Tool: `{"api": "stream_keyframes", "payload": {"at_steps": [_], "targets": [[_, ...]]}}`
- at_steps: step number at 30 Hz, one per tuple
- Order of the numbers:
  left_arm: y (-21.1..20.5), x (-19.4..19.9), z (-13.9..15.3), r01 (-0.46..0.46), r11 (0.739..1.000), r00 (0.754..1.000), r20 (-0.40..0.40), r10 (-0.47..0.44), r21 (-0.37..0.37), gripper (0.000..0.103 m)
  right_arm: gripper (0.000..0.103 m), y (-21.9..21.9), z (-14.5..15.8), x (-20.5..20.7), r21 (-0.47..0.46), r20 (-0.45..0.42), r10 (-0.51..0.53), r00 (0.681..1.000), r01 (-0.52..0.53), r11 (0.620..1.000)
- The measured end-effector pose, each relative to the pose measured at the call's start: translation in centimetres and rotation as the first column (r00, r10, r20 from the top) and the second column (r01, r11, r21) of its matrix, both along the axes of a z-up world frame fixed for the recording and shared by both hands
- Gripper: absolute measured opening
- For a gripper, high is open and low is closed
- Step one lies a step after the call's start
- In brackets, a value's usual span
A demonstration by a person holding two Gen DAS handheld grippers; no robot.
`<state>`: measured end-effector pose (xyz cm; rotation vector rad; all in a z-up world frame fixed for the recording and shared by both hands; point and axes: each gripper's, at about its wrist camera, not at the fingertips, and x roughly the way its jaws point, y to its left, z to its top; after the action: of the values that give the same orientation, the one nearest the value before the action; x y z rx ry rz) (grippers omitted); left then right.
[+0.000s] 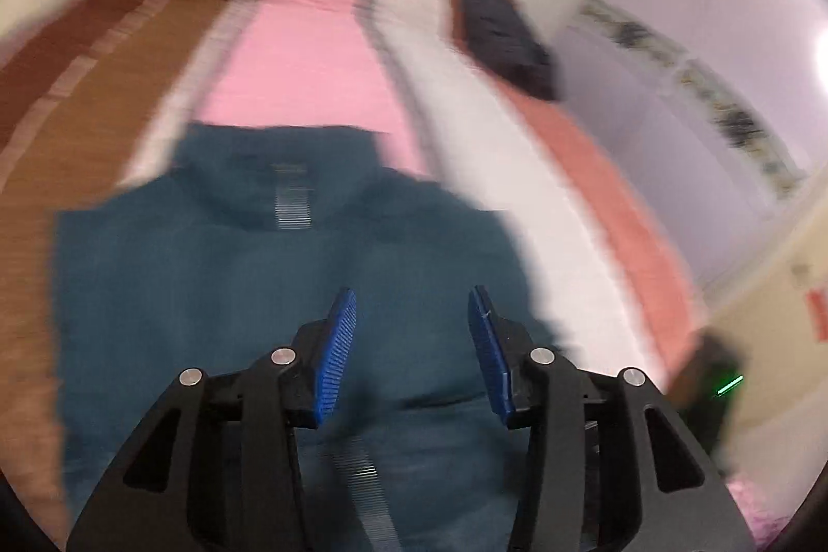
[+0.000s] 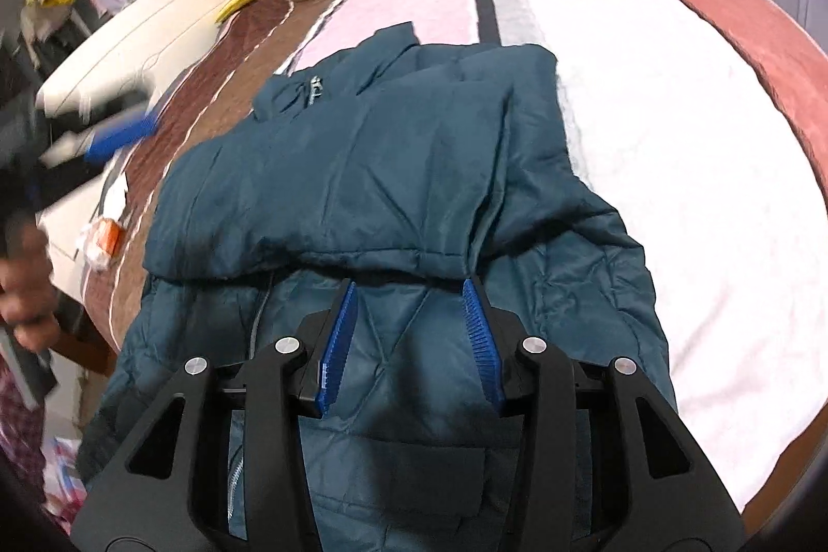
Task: Fold large clothes
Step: 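Withdraw the open left tool from the folded jacket, then grasp the teal jacket's hem fabric at its middle with the right tool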
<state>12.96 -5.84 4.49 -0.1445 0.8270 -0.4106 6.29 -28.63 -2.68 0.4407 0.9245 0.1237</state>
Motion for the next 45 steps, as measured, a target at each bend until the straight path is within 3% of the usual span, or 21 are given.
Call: {"api": "stream_keyframes", "payload": {"at_steps": [4,9,10,11,12,13,18,23,26,28,30,33,36,40,45], "targets": [[4.9,-1.4,-2.9,-0.162,0.971,0.987,0.042,0.157,0.177,0.045,0.043,-1.1,-0.9,0.8,0.066,-0.044,-0.043,0.998,0.046,0.997],[9.6,-1.5,-6.1,-0.287,0.933,0.956,0.006,0.292,0.216,0.045,0.043,-1.4,-2.3,2.5,0.104,-0.117,-0.075,0.990,0.087,0.991],[10.3,-1.4,-6.4,-0.298,0.930,0.953,0.004,0.304,0.215,0.045,0.037,-1.3,-2.4,2.9,0.101,-0.124,-0.083,0.989,0.096,0.990],[10.9,-1.1,-6.9,-0.313,0.924,0.948,0.006,0.320,0.221,0.045,0.016,-1.2,-2.5,3.2,0.096,-0.133,-0.084,0.988,0.097,0.991],[11.2,-1.1,-7.0,-0.320,0.920,0.944,0.002,0.329,0.228,0.045,0.007,-1.1,-2.6,3.5,0.088,-0.151,-0.081,0.985,0.095,0.992],[11.5,-0.7,-7.4,-0.324,0.916,0.942,-0.004,0.335,0.236,0.045,0.005,-1.0,-2.4,3.8,0.093,-0.154,-0.080,0.985,0.095,0.991],[12.1,0.6,-9.4,-0.326,0.908,0.937,-0.040,0.348,0.265,0.045,0.004,-1.9,0.8,3.1,0.031,-0.056,-0.107,0.993,0.109,0.994],[11.1,1.1,-10.2,-0.287,0.919,0.947,-0.065,0.315,0.269,0.045,0.004,-3.0,-2.7,2.8,0.012,-0.207,-0.141,0.968,0.147,0.989],[10.9,0.7,-10.0,-0.279,0.918,0.949,-0.062,0.308,0.281,0.046,0.004,-2.3,-3.9,2.7,-0.021,-0.231,-0.132,0.964,0.131,0.991],[11.2,0.5,-9.3,-0.283,0.926,0.950,-0.063,0.307,0.251,0.046,0.007,-2.2,-3.7,2.7,-0.036,-0.236,-0.126,0.964,0.121,0.992],[12.0,0.1,-7.7,-0.301,0.937,0.949,-0.039,0.312,0.177,0.046,0.012,-2.4,-2.6,2.3,-0.069,-0.216,-0.131,0.968,0.119,0.990],[12.7,0.5,-5.7,-0.335,0.931,0.942,0.014,0.337,0.146,0.046,0.013,-2.7,0.4,0.5,-0.207,-0.101,-0.222,0.970,0.198,0.958],[13.1,2.5,-4.6,-0.359,0.917,0.933,0.061,0.354,0.175,0.046,0.013,-1.7,2.3,0.4,-0.212,-0.035,-0.172,0.984,0.161,0.964],[12.9,7.0,-4.7,-0.379,0.901,0.925,0.075,0.372,0.213,0.046,0.013,0.1,1.9,3.4,-0.161,-0.048,-0.085,0.995,0.076,0.984],[12.4,11.5,-8.1,-0.361,0.893,0.922,-0.043,0.385,0.271,0.046,0.013,0.5,-1.6,7.3,-0.172,-0.158,-0.076,0.985,0.048,0.984]]}}
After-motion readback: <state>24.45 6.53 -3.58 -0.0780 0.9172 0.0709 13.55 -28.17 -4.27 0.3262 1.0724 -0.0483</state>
